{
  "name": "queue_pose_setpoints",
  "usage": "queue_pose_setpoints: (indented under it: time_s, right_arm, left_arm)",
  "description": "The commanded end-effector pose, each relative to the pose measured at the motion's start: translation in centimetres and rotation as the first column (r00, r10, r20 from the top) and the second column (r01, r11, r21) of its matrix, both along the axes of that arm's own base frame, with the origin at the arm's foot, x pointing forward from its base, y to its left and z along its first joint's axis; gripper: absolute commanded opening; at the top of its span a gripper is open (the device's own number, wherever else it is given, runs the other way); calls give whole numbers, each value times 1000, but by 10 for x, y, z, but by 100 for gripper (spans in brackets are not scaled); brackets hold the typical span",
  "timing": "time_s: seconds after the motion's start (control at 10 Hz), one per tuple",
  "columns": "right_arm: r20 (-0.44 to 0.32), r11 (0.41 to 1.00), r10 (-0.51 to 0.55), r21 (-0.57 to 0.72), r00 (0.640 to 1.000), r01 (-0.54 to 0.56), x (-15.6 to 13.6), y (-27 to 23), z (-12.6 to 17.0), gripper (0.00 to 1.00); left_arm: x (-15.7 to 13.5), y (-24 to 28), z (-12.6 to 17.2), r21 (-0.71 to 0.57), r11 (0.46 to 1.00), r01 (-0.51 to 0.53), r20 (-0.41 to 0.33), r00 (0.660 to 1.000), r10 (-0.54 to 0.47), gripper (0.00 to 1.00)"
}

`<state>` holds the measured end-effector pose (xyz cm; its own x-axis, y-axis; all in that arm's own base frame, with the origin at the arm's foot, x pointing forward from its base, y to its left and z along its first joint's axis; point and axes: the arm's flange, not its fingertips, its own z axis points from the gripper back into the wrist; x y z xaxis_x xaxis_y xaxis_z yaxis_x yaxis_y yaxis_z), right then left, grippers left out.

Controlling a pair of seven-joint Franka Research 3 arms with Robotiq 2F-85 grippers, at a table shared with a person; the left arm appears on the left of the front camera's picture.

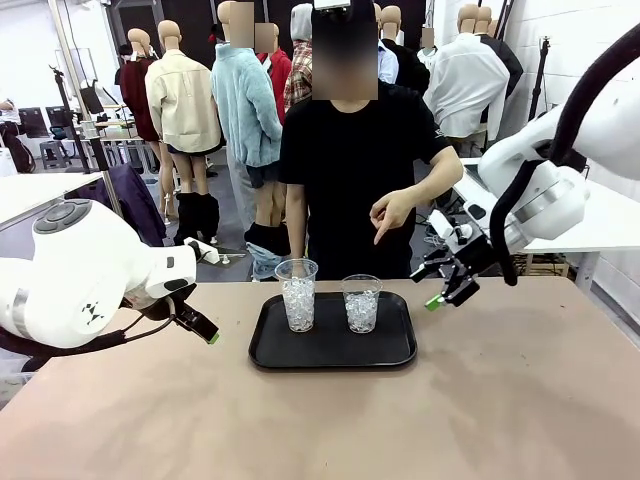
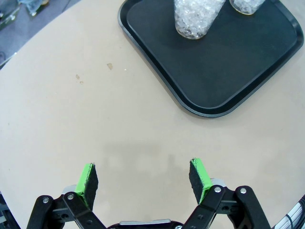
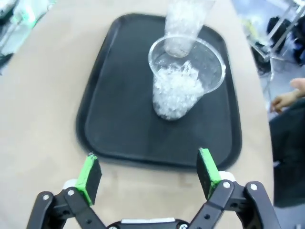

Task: Pour the drink into the iced cup.
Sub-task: Pick up the iced cup indicated by the human and present it to them.

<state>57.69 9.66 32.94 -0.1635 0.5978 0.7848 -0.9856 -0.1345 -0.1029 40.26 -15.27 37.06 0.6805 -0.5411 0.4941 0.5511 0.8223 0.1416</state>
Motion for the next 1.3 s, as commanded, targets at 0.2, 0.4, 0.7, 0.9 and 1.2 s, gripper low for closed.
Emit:
queue_pose_setpoints:
  time_s: [0.2, 0.4, 0.7, 0.9, 1.2]
  right_arm:
    - [-66, 988, -86, 125, 994, 94, 25, 46, -59, 100]
    - [-42, 976, -168, 133, 985, 173, 29, 47, -72, 100]
    - [-72, 976, -113, 179, 991, 125, 34, 52, -80, 100]
    - [-63, 973, -118, 192, 991, 128, 37, 61, -83, 100]
    - [-62, 976, -86, 193, 994, 97, 34, 74, -84, 100]
  left_arm:
    - [0, 2, 1, -3, 1000, -4, 1, 1000, 4, 100]
    - [0, 2, 1, -3, 1000, -4, 1, 1000, 4, 100]
    - [0, 2, 1, -3, 1000, -4, 1, 1000, 4, 100]
    - [0, 2, 1, -3, 1000, -4, 1, 1000, 4, 100]
    - [0, 2, 1, -3, 1000, -4, 1, 1000, 4, 100]
